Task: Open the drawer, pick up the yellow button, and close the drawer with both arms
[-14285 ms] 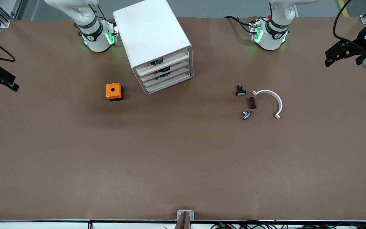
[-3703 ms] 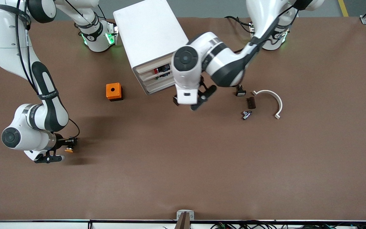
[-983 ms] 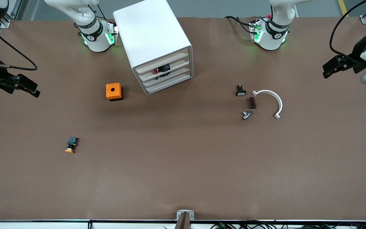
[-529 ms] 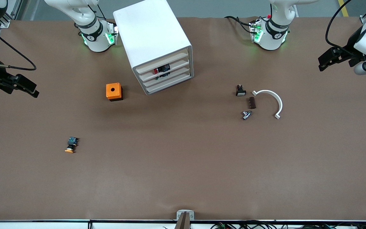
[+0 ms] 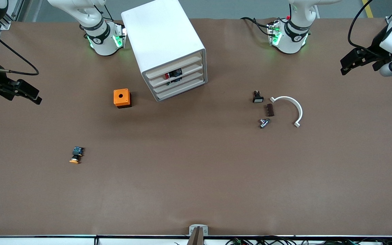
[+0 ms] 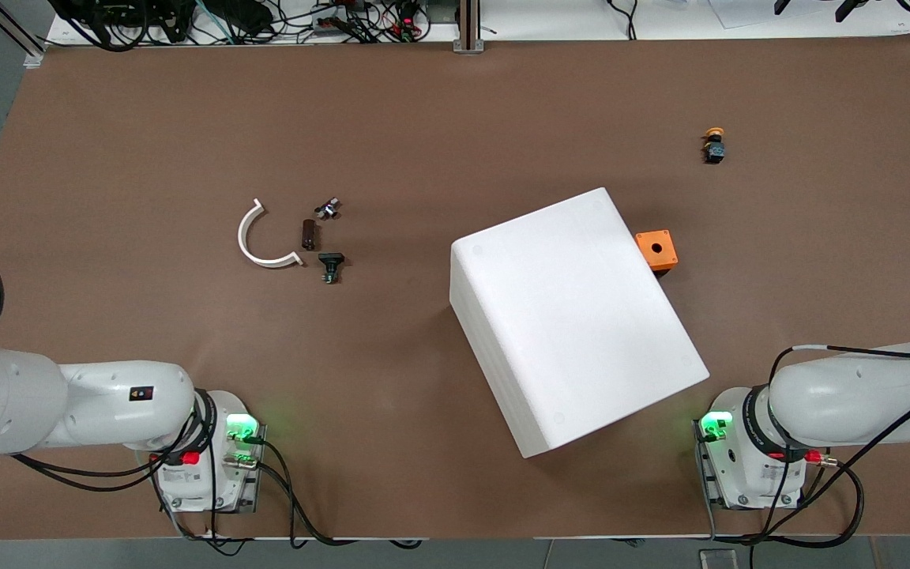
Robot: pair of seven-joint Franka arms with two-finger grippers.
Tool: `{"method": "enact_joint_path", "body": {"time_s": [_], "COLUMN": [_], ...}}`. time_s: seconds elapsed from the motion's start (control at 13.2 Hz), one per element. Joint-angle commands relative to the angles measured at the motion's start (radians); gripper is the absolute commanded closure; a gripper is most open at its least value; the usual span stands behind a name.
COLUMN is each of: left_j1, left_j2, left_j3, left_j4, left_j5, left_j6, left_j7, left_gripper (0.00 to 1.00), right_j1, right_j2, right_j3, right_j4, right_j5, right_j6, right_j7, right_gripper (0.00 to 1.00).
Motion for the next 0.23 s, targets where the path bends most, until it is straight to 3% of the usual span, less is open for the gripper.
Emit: {"method": "enact_joint_path", "body": {"time_s": [0.0, 0.15], "left_j1": [-0.004, -0.004], "left_j2": [0.003, 0.002], "left_j3": [0.009, 0.008], "left_j4": [0.016, 0.017], "left_j5": [-0.010, -0.005], "left_j6": [0.000, -0.003], "left_j7": [0.030, 0.045], "left_gripper": [0.00, 0.00], "right_j1": [-0.002, -0.001], "right_j2": [-0.017, -0.017], "right_j3": [0.002, 0.002], "right_j4": [-0.008, -0.008], "right_j5": [0.004, 0.004], "right_j6": [-0.001, 0.001], "right_j7": [0.004, 0.004], "right_gripper": [0.00, 0.00]}}
